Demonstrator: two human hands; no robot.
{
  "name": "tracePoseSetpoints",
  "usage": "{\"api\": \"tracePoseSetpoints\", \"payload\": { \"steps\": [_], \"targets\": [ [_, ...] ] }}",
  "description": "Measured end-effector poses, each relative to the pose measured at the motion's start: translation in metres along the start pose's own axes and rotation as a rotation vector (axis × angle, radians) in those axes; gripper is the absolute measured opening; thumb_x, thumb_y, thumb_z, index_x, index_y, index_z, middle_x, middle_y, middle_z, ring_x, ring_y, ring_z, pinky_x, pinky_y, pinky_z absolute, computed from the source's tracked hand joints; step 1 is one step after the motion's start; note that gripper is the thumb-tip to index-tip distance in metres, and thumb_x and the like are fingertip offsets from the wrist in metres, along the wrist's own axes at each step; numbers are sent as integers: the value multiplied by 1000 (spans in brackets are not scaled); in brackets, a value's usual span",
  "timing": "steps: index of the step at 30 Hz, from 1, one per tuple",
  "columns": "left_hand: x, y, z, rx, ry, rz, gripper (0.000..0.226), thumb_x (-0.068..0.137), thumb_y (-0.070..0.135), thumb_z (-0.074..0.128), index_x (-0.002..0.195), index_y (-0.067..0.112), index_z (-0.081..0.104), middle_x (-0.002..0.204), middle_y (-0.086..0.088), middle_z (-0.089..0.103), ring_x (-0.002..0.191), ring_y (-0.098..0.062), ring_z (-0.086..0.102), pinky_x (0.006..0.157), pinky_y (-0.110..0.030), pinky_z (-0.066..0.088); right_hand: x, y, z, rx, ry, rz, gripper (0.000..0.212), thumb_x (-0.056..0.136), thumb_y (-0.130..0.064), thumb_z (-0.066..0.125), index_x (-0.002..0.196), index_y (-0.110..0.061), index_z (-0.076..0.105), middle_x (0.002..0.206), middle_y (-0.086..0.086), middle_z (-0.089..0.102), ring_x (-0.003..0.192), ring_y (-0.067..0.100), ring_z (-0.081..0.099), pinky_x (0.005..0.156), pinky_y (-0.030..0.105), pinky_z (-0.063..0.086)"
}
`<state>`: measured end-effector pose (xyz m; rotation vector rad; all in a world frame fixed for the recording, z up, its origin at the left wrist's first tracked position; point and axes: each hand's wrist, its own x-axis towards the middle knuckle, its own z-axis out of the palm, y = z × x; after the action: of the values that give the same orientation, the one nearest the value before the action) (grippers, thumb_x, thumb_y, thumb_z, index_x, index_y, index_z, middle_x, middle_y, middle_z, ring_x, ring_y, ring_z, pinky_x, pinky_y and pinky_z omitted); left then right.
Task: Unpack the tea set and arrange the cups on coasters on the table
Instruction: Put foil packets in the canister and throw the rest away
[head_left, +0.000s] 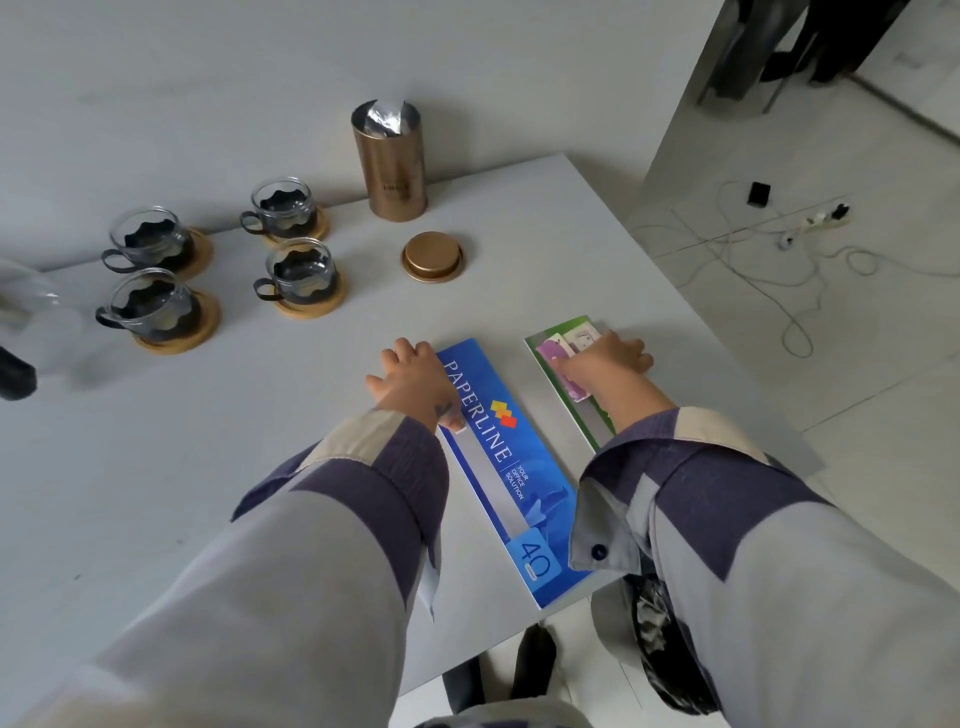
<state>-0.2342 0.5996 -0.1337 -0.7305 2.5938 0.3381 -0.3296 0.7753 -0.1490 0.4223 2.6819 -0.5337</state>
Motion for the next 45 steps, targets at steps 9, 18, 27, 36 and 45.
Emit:
{"api": "tracePoseSetpoints", "payload": {
  "steps": [9, 18, 27, 36, 45],
  "targets": [
    [5, 3, 1, -112, 38, -56, 97, 53, 29, 90, 127, 17, 28, 117, -7, 34, 112, -27, 37, 87, -39, 39, 11, 1, -21, 5, -139, 20, 101, 53, -53, 85, 131, -9, 39, 133, 13, 44, 125, 30, 40, 104, 40, 38],
    [1, 10, 2, -1096, -60, -351, 56, 85, 1, 61, 123, 21, 25, 106, -9, 45, 93, -24, 52, 73, -36, 50, -3, 17, -28, 355, -148, -218, 53, 72, -22, 78, 104, -25, 36, 86, -7, 56, 69, 11, 55, 55, 26, 42],
    [25, 46, -45, -1265, -5, -221, 8, 90, 12, 58, 90, 11, 50, 106, -13, 63, 98, -27, 65, 88, -43, 54, 25, -34, -102, 596, -212, -283, 51, 86, -5, 62, 130, -20, 40, 100, 0, 60, 85, 19, 62, 72, 37, 53],
    [115, 108, -111, -1478, 168, -151, 15, 91, 13, 56, 102, 23, 51, 93, -5, 65, 80, -18, 68, 75, -36, 59, 103, -122, -120, 938, -330, -409, 49, 87, -3, 59, 128, -26, 43, 114, 3, 63, 95, 25, 65, 84, 48, 55],
    [215, 129, -132, -1599, 257, -225, 24, 93, 6, 50, 115, 15, 55, 94, -7, 68, 74, -17, 66, 78, -38, 58, 201, -183, -83, 798, -418, -433, 50, 87, -8, 61, 131, -25, 44, 117, 3, 62, 98, 24, 63, 86, 45, 53]
  ]
}}
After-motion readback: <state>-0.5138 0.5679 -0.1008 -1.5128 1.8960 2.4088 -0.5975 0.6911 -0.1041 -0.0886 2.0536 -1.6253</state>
